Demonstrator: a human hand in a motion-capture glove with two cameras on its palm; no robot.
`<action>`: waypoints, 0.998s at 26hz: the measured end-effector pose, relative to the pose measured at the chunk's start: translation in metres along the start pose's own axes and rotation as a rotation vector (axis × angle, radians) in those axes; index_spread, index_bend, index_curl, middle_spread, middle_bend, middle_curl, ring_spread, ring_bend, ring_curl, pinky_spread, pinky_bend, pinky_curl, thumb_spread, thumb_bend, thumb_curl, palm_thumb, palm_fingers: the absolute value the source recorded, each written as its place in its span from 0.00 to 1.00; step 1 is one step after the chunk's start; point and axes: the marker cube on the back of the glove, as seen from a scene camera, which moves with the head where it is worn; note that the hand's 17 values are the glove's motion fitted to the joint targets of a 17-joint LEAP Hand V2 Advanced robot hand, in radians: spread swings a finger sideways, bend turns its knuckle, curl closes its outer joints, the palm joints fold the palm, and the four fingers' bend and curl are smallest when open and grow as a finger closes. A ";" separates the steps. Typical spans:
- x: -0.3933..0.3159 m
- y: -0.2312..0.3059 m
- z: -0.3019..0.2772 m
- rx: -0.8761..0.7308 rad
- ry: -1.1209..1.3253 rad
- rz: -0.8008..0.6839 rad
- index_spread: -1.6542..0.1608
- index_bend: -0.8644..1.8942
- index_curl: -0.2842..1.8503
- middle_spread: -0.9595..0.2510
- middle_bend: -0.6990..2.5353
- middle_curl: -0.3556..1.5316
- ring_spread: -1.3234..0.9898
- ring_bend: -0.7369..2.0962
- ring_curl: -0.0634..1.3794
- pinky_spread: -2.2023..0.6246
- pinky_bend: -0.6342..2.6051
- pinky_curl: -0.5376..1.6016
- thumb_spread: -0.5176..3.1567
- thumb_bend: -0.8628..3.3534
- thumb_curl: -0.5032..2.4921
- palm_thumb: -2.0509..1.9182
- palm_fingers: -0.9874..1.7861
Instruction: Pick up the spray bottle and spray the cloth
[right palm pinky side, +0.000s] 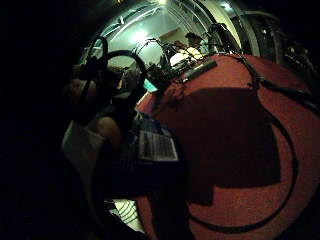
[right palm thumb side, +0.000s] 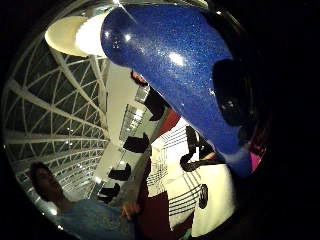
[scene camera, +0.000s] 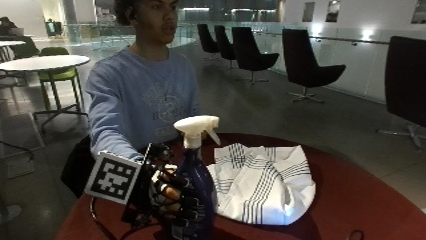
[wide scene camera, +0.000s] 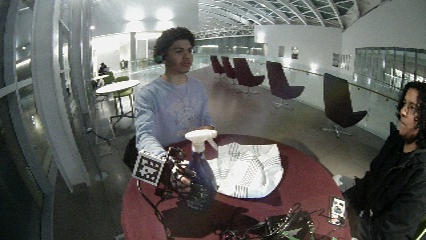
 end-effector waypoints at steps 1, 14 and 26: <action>0.000 -0.001 0.001 0.009 0.000 -0.007 0.73 0.33 0.20 0.76 0.32 0.40 0.56 0.48 0.31 0.84 0.35 0.42 0.39 0.21 0.30 0.74 0.66; -0.001 -0.002 -0.001 -0.035 -0.023 -0.032 0.75 0.34 0.20 0.75 0.32 0.41 0.55 0.47 0.31 0.83 0.34 0.42 0.39 0.21 0.33 0.76 0.68; -0.059 0.003 -0.035 -0.579 0.131 -0.088 0.75 0.34 0.20 0.76 0.31 0.41 0.56 0.47 0.30 0.83 0.34 0.42 0.38 0.20 0.34 0.77 0.69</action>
